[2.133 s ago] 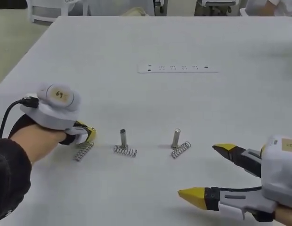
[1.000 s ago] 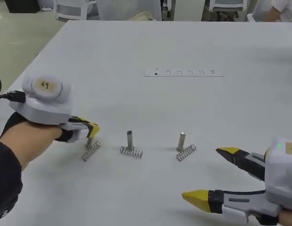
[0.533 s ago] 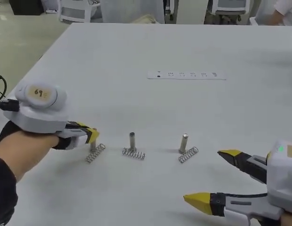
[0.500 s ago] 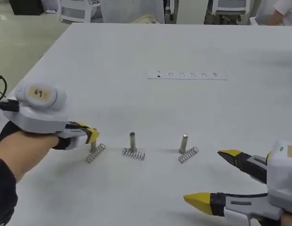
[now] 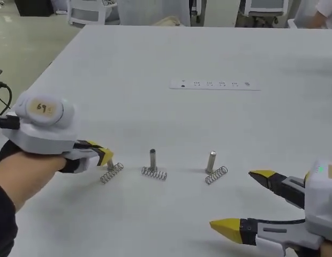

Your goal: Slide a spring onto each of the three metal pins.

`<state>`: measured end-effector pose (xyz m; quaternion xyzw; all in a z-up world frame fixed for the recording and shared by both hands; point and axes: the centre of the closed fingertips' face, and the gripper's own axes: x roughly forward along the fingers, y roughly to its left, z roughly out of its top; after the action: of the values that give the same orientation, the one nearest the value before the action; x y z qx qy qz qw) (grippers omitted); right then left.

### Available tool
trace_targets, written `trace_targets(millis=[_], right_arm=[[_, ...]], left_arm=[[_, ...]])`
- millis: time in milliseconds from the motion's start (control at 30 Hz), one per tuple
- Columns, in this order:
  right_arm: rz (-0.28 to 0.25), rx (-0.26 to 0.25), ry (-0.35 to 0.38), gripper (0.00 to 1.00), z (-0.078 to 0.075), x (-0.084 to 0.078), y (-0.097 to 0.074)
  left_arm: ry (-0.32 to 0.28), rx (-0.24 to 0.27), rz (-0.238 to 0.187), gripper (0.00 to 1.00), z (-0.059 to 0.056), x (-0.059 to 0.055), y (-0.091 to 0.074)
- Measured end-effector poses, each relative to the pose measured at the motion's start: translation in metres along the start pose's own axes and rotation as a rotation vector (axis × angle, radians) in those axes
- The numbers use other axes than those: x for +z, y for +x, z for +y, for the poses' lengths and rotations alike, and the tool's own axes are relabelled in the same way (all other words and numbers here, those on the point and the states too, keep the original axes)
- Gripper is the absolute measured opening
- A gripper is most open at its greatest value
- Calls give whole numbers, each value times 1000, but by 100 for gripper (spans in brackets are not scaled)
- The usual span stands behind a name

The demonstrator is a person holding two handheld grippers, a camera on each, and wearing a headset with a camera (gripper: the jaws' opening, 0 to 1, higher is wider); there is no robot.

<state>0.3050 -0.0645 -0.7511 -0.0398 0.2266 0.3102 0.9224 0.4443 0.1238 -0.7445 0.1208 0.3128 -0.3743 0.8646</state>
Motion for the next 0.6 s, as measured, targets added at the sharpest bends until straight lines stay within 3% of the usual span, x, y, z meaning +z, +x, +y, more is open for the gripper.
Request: trace_targets(millis=[600], right_arm=[[0, 2, -2, 82, 0, 0, 0]], left_arm=[[20, 5, 33, 0, -2, -6, -6]])
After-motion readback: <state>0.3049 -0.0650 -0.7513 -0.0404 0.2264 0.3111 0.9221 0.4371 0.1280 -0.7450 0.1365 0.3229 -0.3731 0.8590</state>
